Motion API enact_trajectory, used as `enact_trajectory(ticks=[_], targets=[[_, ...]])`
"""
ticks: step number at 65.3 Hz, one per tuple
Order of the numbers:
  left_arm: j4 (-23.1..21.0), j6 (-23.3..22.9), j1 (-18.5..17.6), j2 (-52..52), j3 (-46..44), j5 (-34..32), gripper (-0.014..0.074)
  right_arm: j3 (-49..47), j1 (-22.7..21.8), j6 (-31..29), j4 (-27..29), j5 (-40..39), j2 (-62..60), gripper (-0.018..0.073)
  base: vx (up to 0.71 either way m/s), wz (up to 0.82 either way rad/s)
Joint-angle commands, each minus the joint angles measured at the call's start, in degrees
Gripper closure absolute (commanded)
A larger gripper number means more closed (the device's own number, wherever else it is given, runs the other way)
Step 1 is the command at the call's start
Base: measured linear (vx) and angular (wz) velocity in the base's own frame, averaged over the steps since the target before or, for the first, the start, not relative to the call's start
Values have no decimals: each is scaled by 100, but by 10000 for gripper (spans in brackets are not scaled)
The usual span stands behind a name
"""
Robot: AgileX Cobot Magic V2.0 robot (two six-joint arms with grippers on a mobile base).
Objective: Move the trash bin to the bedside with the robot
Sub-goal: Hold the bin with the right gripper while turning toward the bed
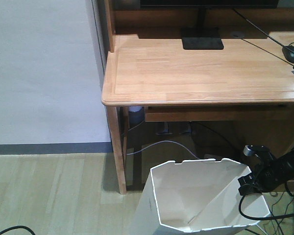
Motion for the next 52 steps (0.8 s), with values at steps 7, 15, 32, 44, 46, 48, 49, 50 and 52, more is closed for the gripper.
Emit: enact_trajectory(ticks=[7,15,32,44,46,48,49,50,52], targets=[[0,-13,-2,-77,151,-461,602,-39,6,26,322,1208,-427,565,-3,12],[0,-13,-2,-77,151,-461,602,-39,6,26,322,1208,-427,565,-5,19],[0,-13,-2,-77,151,-461,602,-39,6,26,322,1208,-427,565,-7,30],[0,-13,-2,-77,151,-461,602,-39,6,26,322,1208,-427,565,-7,48],[0,-13,-2,-77,151,-461,602,-39,6,26,322,1208,-427,565,-7,56],[0,-13,-2,-77,151,-461,602,-39,6,26,322,1208,-427,565,-7,59],[0,-13,-2,-77,151,-461,602,-39,6,26,322,1208,-427,565,-8,62],[0,-13,-2,-77,151,-461,602,-39,6,26,322,1208,-427,565,-8,63],[0,-13,-2,-77,151,-461,602,-39,6,26,322,1208,-427,565,-8,65]])
